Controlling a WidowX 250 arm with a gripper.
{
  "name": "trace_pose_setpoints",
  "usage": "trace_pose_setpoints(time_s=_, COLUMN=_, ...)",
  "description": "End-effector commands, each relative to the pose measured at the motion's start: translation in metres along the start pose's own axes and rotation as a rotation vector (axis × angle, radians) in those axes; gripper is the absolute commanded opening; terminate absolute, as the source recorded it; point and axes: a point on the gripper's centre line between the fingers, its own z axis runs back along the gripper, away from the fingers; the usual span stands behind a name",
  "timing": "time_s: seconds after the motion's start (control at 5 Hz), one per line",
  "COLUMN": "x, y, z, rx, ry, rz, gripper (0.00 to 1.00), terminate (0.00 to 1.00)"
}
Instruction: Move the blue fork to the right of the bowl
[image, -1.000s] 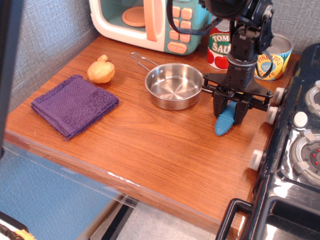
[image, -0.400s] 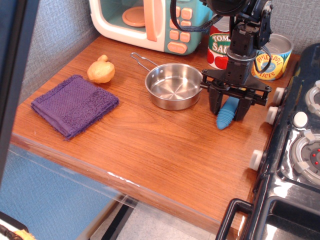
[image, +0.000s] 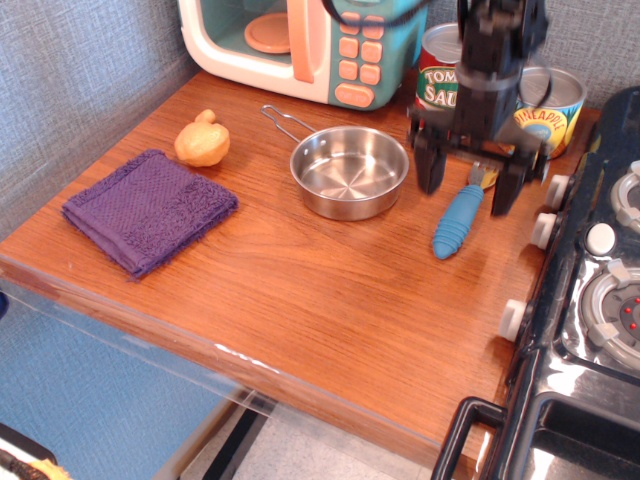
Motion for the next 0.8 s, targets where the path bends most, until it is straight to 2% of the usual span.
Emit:
trace_pose_setpoints(time_s=0.0, x=-0.028, y=0.018, z=0.055, rx=-0.007, ry=-0.096, rz=-0.023, gripper=1.0, terminate=0.0)
trace_pose_setpoints(time_s=0.2, x=-0.042, y=0.026, z=0.057, rx=0.001, ry=-0.095, rz=-0.036, gripper=1.0, terminate=0.0)
trace_pose_setpoints(time_s=0.4, x=-0.053, y=0.038, z=0.059, rx=0.024, ry=-0.018, rz=-0.078, gripper=1.0, terminate=0.0)
trace_pose_setpoints(time_s=0.6, x=-0.053, y=0.038, z=0.059, rx=0.024, ry=-0.018, rz=-0.078, gripper=1.0, terminate=1.0)
